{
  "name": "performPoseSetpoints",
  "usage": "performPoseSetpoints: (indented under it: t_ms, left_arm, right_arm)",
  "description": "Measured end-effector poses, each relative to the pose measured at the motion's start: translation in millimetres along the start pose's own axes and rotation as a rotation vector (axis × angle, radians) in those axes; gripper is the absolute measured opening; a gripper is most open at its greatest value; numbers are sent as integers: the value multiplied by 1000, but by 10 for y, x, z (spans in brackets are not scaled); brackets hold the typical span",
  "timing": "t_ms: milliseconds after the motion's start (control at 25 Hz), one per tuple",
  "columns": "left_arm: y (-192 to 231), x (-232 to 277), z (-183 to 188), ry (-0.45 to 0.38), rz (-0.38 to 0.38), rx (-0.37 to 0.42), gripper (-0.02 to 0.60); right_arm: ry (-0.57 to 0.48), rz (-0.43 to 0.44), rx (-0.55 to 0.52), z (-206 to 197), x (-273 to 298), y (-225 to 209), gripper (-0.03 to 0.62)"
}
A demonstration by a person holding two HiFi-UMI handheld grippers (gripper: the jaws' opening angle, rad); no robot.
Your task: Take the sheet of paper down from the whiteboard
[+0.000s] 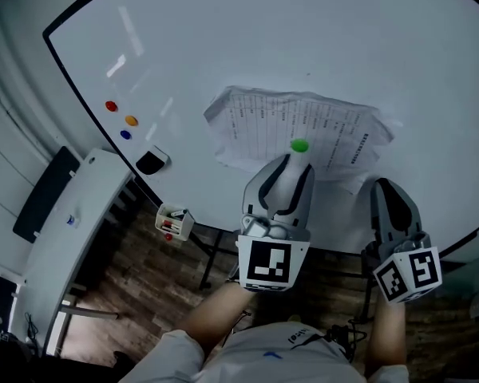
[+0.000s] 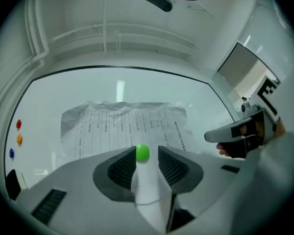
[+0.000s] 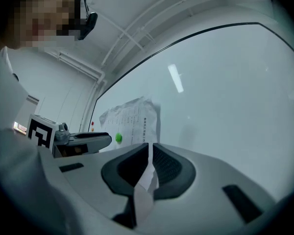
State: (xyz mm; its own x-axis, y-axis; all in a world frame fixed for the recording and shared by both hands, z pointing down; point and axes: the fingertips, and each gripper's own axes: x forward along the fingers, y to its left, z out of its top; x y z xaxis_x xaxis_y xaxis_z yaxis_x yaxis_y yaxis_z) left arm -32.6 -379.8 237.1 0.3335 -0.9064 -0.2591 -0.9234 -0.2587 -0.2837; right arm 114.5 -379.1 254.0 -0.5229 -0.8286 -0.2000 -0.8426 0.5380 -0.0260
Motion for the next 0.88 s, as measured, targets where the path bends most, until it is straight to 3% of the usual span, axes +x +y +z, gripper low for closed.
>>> performPoseSetpoints:
  t_ms: [360, 880]
  left_arm:
    - [77, 187, -51, 28, 115, 29, 160]
    - [91, 297, -140, 58, 166, 15, 161]
  right_arm:
    - [-25, 53, -48, 109, 147, -111, 74]
    - [-56, 94, -123, 161, 329, -40, 75]
